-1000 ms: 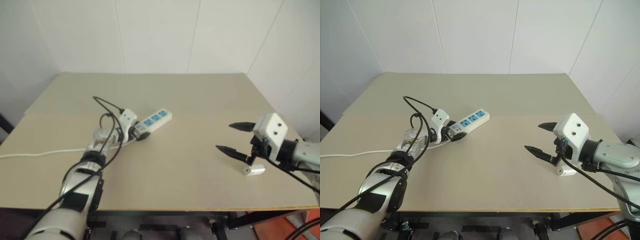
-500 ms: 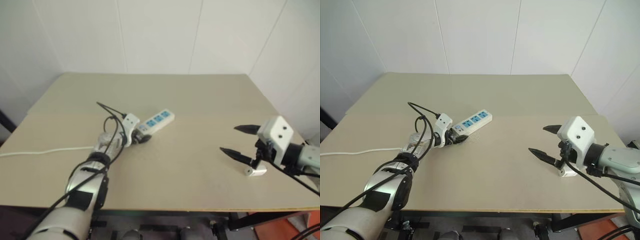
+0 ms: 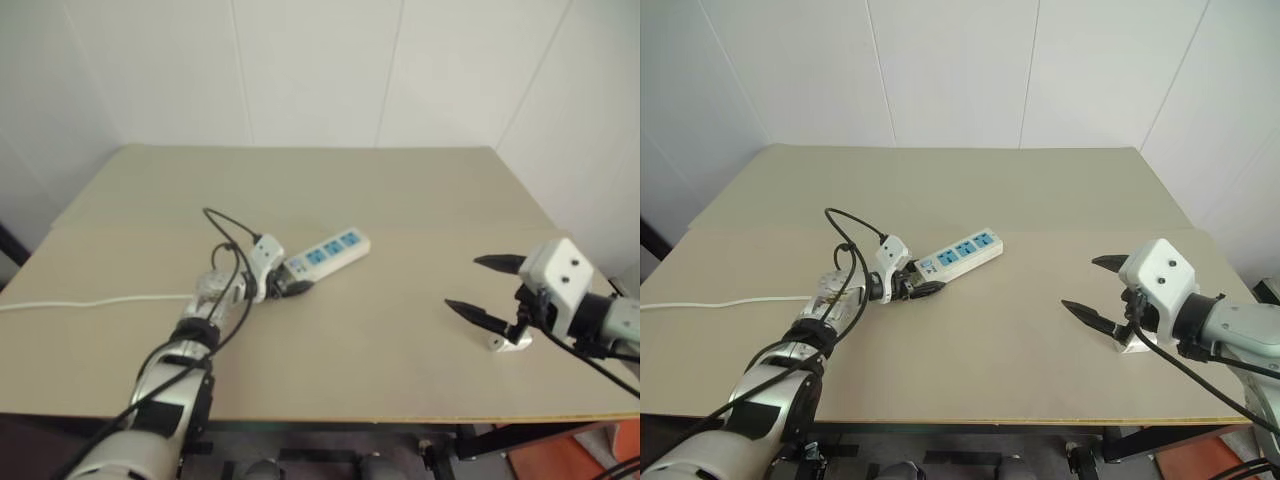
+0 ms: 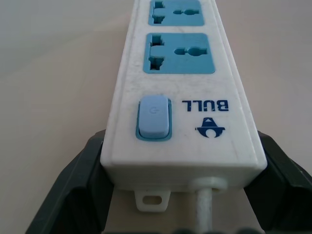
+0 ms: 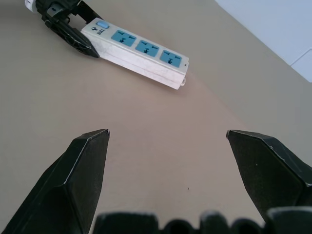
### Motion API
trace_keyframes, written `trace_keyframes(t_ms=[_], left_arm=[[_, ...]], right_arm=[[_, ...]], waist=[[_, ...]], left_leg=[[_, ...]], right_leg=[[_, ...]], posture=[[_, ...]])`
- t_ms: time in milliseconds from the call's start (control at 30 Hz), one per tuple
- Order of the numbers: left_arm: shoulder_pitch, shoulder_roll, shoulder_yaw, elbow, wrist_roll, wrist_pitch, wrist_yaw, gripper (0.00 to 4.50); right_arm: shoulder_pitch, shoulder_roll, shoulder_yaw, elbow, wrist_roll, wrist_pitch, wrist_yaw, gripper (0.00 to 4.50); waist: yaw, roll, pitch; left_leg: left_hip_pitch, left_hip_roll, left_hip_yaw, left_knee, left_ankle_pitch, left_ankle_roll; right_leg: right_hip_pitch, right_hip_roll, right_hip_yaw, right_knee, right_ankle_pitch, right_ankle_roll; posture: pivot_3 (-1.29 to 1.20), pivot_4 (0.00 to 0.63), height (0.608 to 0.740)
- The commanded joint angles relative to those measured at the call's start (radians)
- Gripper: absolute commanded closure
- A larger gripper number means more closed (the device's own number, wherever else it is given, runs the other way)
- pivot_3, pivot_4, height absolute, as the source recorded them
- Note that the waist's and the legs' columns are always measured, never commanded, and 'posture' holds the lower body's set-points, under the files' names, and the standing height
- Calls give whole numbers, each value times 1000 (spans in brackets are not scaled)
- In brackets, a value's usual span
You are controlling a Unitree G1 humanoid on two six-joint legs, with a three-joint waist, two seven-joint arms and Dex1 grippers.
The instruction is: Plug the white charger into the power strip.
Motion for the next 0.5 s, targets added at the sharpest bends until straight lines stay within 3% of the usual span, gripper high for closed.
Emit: trace_keyframes(t_ms=[33, 133, 300, 400, 500], left_arm=[[100, 21, -33, -295, -43, 121, -34, 1192], [228, 39, -77, -542, -53, 271, -28, 1192], [307, 47, -110, -703, -55, 394, 17, 1192], [324, 27, -100, -735, -65, 386, 67, 189], [332, 14, -64, -788, -133, 392, 70, 21]], right_arm=[[2, 0, -39, -31, 17, 4, -7, 0], [4, 7, -31, -36, 17, 7, -15, 0], [3, 15, -30, -43, 22, 12, -17, 0], [3, 20, -25, -46, 20, 15, -22, 0], [8, 26, -29, -56, 24, 22, -24, 0]], waist=[[-2, 0, 0], [-1, 0, 0], [2, 0, 0], [2, 0, 0], [1, 0, 0]], left_leg=[[0, 0, 0, 0, 0, 0], [1, 0, 0, 0, 0, 0], [2, 0, 0, 0, 0, 0], [2, 0, 0, 0, 0, 0], [1, 0, 0, 0, 0, 0]], right_leg=[[0, 0, 0, 0, 0, 0], [0, 0, 0, 1, 0, 0], [2, 0, 0, 0, 0, 0], [2, 0, 0, 0, 0, 0], [1, 0, 0, 0, 0, 0]], posture=[[0, 150, 740], [0, 150, 740], [0, 150, 740], [0, 150, 740], [0, 150, 740]])
